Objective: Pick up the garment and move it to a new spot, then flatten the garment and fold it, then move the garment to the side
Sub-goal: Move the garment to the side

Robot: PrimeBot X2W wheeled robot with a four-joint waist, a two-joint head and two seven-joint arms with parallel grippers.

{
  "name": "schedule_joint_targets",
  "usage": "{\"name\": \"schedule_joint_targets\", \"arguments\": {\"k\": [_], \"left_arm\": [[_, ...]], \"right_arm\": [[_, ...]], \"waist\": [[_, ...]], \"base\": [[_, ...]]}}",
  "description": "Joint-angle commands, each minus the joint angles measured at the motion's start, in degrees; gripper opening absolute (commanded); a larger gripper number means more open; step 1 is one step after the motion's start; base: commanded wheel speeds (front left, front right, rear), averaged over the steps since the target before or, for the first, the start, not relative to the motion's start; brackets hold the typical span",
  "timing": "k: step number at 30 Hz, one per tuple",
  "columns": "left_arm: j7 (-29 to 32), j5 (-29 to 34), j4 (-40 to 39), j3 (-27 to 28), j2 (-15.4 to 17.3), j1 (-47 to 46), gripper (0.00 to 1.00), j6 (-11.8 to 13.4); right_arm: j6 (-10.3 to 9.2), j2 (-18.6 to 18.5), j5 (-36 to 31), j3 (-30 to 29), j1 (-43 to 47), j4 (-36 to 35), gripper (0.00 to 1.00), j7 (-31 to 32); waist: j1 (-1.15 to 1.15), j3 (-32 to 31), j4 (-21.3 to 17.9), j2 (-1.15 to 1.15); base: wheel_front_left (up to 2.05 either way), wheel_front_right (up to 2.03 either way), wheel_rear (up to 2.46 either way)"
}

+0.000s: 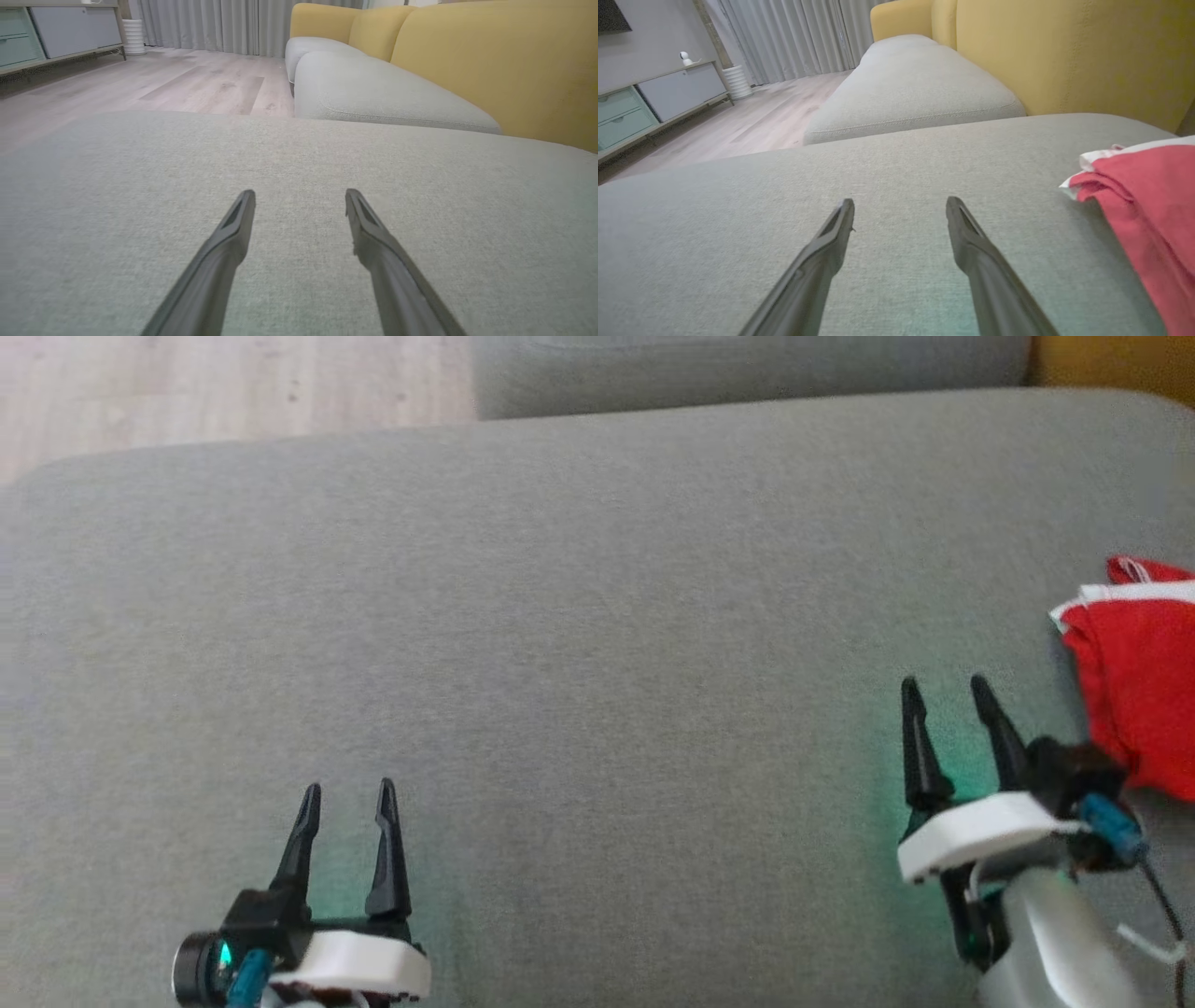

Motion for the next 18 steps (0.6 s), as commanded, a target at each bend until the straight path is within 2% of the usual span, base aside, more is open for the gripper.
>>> {"name": "schedule_joint_targets", "arguments": {"k": [1,10,18], "left_arm": [[-0.47,-0.3,-1.64,2.29,0.09,-0.61,1.0,0.42],[-0.47,-0.67,-0.81,3.65,0.09,0.78,1.0,0.23],[-0.47,-1.21,-0.43,4.72,0.09,2.07,1.0,-0.51]], "right_arm": [[-0.04,0.02,0.56,1.76,-0.28,-1.92,1.0,-0.63],[-0.04,0.03,2.13,3.47,3.22,-2.06,1.0,-0.63],[-0.04,0.03,3.09,4.37,4.51,-2.0,1.0,-0.63]], "waist": [[0.01,-1.43,1.54,0.0],[0.01,-4.13,3.93,0.0],[0.01,-6.38,3.94,0.0]], "base": [[0.0,0.0,0.0],[0.0,0.0,0.0],[0.0,0.0,0.0]]}}
